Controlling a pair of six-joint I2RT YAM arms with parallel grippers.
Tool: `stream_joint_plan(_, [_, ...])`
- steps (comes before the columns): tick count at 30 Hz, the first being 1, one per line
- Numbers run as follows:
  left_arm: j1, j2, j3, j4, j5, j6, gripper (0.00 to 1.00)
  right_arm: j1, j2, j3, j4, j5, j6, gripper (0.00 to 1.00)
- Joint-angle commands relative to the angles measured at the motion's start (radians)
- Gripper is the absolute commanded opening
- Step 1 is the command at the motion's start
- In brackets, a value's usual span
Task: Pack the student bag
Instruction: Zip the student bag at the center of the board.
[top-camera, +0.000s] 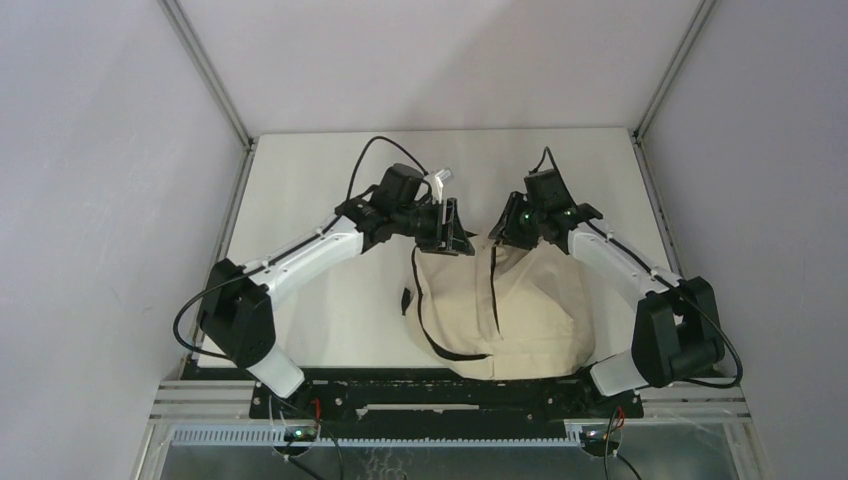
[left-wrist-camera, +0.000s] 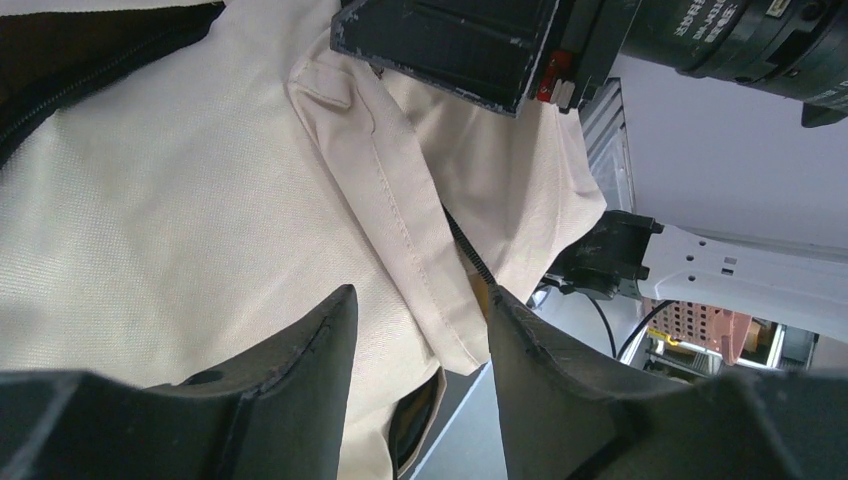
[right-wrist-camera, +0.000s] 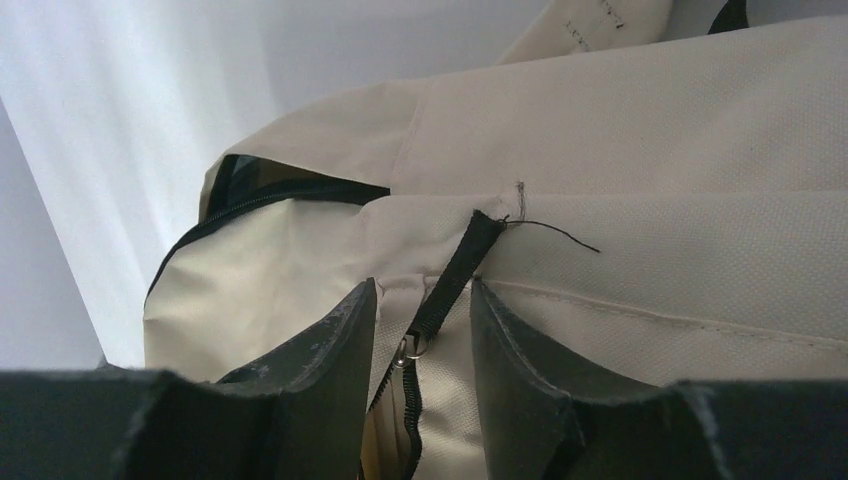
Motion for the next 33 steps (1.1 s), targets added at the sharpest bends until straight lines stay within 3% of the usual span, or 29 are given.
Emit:
stream_joint_plan(1, [0.007, -0.029, -0.017, 0.030, 0.017, -0.009, 0.55, -0.011, 0.022, 0.047, -0.004, 0.061, 0.045, 0.48])
stream_joint_plan(9, [0.008, -0.019, -0.015, 0.024, 0.021, 0.001, 0.55, -0.010, 0.087, 0.047, 0.055, 0.014, 0.091, 0.44])
stream_joint_plan(17, [0.013, -0.022, -0.024, 0.015, 0.015, 0.004, 0.55, -0.007, 0.075, 0.076, 0.099, -0.005, 0.105, 0.01])
stream_joint_plan(33, [0.037, 0.144, 0.075, 0.080, 0.082, -0.050, 0.55, 0.049, -0.089, 0.078, 0.080, -0.012, 0.058, 0.00])
